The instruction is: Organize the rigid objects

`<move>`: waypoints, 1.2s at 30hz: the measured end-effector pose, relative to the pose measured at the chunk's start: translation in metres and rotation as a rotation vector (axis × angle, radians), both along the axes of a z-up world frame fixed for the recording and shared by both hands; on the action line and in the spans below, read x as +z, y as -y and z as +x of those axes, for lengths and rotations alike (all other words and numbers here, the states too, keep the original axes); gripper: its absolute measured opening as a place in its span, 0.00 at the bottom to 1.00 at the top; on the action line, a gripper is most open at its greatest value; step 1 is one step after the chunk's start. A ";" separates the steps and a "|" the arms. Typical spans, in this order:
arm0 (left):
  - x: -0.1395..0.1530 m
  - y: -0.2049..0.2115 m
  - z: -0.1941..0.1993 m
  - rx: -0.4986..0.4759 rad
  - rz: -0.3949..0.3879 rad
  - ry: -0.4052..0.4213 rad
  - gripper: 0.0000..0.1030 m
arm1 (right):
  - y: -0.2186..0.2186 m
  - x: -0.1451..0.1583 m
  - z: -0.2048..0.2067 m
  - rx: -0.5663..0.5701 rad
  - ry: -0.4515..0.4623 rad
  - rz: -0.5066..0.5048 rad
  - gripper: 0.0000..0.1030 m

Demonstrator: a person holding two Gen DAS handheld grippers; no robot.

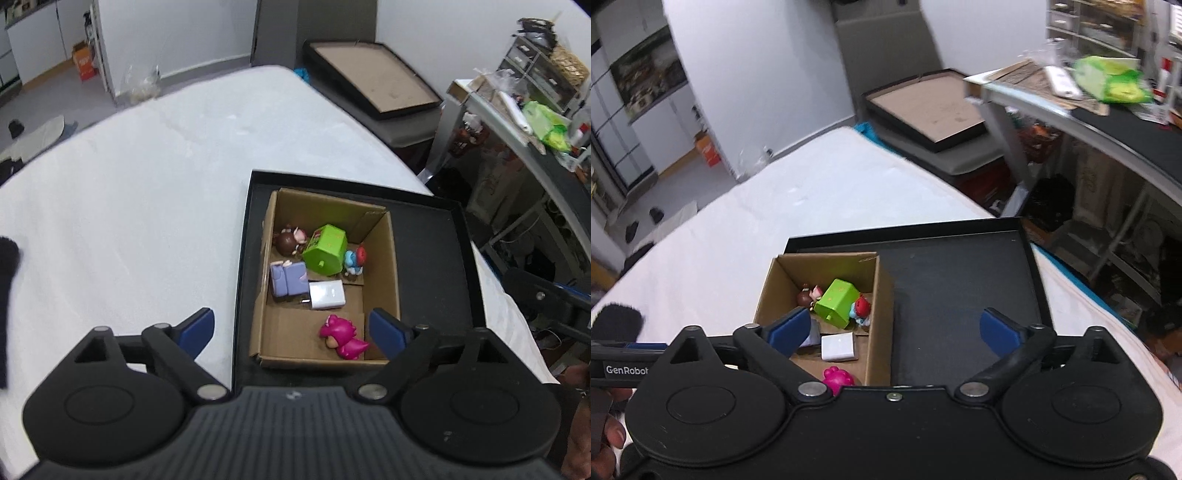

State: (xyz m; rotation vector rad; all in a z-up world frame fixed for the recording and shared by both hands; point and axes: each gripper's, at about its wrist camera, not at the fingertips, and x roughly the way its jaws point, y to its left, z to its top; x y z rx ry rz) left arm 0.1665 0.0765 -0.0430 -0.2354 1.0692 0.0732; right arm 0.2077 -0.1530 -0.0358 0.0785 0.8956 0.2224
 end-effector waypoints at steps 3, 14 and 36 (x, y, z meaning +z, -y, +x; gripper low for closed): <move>0.013 0.005 -0.010 -0.022 0.008 0.035 0.88 | 0.010 0.013 -0.013 -0.035 0.028 0.012 1.00; 0.042 0.034 -0.067 -0.103 0.079 0.128 0.91 | 0.027 0.041 -0.073 -0.131 0.100 0.032 1.00; 0.065 0.058 -0.161 -0.088 0.109 0.255 0.91 | 0.047 0.049 -0.158 -0.188 0.163 0.000 1.00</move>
